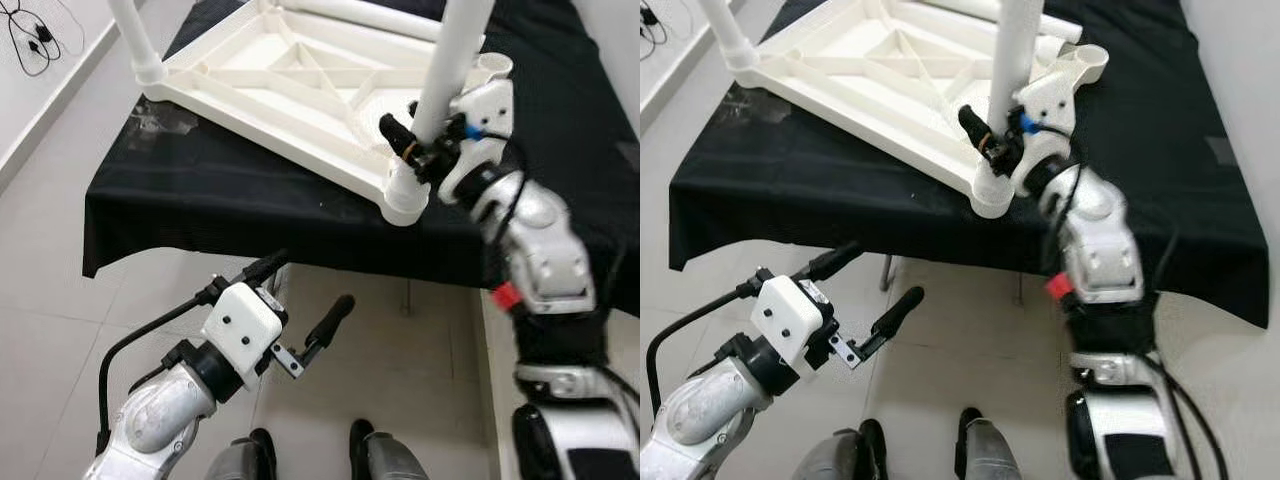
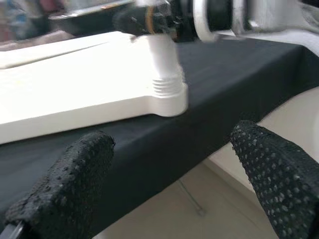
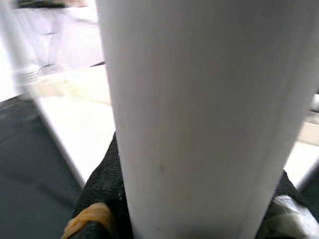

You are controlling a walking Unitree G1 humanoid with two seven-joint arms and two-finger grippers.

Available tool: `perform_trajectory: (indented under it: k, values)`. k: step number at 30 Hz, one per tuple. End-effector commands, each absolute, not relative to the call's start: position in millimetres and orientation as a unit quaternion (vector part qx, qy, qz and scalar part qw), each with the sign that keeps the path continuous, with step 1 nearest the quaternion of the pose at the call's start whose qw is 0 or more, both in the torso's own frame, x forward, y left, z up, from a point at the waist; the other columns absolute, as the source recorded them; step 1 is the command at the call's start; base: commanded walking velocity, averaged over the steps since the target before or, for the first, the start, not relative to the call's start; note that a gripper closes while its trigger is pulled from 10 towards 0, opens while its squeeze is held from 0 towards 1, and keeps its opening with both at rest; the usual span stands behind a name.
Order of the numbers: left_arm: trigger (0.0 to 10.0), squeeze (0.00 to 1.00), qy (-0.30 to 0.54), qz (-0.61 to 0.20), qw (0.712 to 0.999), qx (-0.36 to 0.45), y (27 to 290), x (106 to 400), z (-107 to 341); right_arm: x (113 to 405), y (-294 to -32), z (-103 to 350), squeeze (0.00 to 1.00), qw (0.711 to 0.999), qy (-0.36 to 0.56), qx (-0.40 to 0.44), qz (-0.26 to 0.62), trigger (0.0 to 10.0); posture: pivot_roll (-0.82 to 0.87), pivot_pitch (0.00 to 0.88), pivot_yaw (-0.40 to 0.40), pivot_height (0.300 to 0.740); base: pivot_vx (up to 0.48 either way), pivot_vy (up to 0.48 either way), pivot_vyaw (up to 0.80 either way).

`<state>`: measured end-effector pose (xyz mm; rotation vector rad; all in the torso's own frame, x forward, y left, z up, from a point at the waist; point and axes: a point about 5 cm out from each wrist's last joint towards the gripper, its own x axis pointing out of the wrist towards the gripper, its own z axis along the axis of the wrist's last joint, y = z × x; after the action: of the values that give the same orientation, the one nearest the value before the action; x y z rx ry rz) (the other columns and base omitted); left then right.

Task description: Building children table

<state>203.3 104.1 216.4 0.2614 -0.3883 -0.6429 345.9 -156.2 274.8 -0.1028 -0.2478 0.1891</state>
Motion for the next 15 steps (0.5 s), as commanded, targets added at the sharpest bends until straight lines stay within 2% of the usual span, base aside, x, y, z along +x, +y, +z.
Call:
perform_trajectory:
  k: [1, 10, 11, 15]
  values:
    - [10.0, 0.00, -0.178, -0.315, 0.923, 0.129, 103, 201, 213, 349, -165, 215, 0.00, 0.997, 0.024, -0.049, 0.061, 0.0, 0.04, 0.328, -0.003, 0.740, 0.000, 0.000, 0.00]
    - [10.0, 0.00, -0.180, -0.316, 0.923, 0.128, 102, 203, 213, 350, -161, 222, 0.00, 0.999, 0.000, -0.022, 0.035, 0.0, 0.02, 0.305, -0.008, 0.740, 0.000, 0.000, 0.00]
    - [10.0, 0.00, -0.181, -0.317, 0.922, 0.127, 101, 203, 213, 350, -159, 224, 0.00, 0.999, -0.001, -0.023, 0.037, 10.0, 0.02, 0.303, -0.009, 0.740, 0.000, 0.000, 0.00]
    - [10.0, 0.00, -0.183, -0.318, 0.922, 0.125, 99, 203, 213, 345, -153, 227, 0.00, 0.999, 0.005, -0.021, 0.023, 10.0, 0.02, 0.303, -0.009, 0.740, 0.000, 0.000, 0.00]
